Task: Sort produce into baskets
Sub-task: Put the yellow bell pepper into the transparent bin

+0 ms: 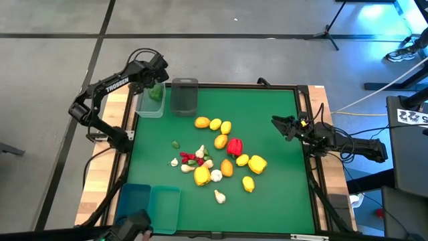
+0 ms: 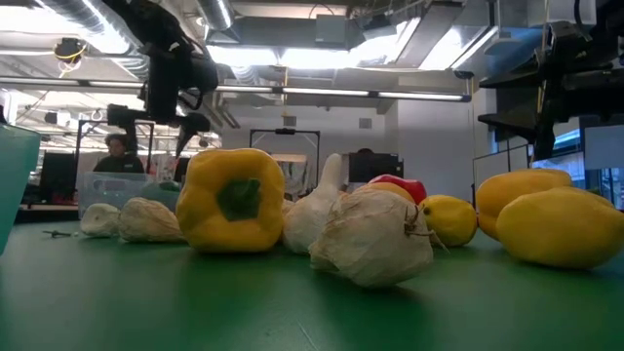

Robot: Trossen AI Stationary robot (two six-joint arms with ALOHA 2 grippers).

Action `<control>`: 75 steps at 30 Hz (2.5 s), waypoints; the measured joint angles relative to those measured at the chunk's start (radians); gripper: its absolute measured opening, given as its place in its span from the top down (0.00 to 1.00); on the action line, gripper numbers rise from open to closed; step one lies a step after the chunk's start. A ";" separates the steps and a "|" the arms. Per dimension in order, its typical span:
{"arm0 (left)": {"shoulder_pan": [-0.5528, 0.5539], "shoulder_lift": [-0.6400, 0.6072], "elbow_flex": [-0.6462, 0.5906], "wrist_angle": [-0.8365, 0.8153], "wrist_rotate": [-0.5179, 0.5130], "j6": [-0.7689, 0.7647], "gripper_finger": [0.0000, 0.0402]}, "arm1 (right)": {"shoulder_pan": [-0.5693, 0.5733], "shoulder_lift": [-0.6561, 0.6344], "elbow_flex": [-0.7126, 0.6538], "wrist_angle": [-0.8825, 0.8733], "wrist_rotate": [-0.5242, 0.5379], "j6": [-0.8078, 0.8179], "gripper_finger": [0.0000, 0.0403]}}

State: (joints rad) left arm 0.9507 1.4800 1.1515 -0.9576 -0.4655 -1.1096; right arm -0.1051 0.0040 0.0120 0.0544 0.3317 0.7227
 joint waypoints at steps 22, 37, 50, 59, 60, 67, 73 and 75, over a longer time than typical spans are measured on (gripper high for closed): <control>-0.740 -0.001 0.000 0.387 0.704 0.872 0.10 | 0.000 0.000 0.000 0.000 0.000 0.000 0.35; -1.210 0.001 0.000 0.385 0.668 1.367 0.10 | 0.000 0.000 0.000 0.000 0.000 0.010 0.35; -1.182 0.160 0.063 0.267 0.585 1.730 0.10 | 0.000 0.000 0.000 0.001 0.000 0.035 0.35; -1.179 0.268 0.171 0.237 0.588 1.874 0.10 | 0.000 0.000 0.000 0.002 0.000 0.038 0.35; -1.179 0.275 0.172 0.238 0.587 1.877 0.10 | 0.000 0.000 0.000 0.002 0.000 0.038 0.35; -1.191 0.289 0.172 0.231 0.587 1.908 0.10 | 0.000 0.000 0.000 0.001 -0.005 0.039 0.35; -1.190 0.314 0.174 0.206 0.587 1.904 0.10 | 0.000 0.000 0.000 0.000 -0.009 0.039 0.35; -1.190 0.325 0.173 0.209 0.585 1.904 0.10 | 0.000 0.000 0.000 0.000 -0.010 0.039 0.35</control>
State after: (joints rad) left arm -0.2397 1.8046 1.3250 -0.7487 0.1196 0.7948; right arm -0.1053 0.0041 0.0118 0.0544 0.3219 0.7612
